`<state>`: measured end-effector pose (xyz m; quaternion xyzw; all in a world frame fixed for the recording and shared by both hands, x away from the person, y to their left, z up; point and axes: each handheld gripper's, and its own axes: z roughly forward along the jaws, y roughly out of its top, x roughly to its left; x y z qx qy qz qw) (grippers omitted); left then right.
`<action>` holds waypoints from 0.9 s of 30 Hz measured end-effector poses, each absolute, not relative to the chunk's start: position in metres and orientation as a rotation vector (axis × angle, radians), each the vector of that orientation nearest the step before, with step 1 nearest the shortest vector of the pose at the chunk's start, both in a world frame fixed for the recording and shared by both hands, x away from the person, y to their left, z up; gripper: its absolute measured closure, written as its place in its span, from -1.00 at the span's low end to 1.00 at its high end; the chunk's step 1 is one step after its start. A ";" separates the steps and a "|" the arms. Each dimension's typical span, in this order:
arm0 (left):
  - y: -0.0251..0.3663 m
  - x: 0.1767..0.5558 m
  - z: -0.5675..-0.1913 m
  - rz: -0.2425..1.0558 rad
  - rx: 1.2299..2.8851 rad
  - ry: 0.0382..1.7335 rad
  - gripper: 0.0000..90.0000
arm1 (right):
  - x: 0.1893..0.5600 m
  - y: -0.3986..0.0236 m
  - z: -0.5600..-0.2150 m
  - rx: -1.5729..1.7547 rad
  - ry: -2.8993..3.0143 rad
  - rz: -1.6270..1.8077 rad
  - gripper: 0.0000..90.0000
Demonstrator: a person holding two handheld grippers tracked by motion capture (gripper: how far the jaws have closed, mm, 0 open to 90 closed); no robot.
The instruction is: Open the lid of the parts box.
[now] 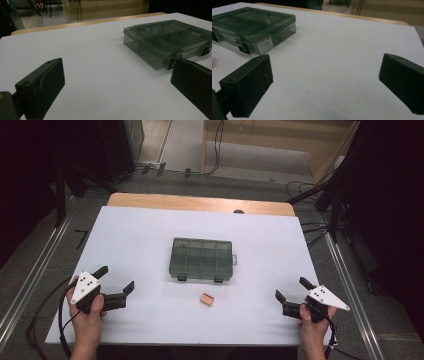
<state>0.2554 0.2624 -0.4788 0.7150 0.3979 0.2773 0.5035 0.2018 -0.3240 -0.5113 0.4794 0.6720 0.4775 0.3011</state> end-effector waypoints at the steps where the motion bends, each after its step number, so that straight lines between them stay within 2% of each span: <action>1: 0.262 0.257 -0.478 0.675 1.735 0.964 -1.00 | 0.205 -0.321 -0.512 1.259 1.799 1.263 -1.00; 10: 0.248 0.256 -0.476 0.640 1.756 0.938 -1.00 | 0.211 -0.309 -0.509 1.238 1.829 1.289 -1.00; 27: 0.219 0.272 -0.465 0.568 1.803 0.897 -1.00 | 0.223 -0.296 -0.477 1.174 1.853 1.307 -1.00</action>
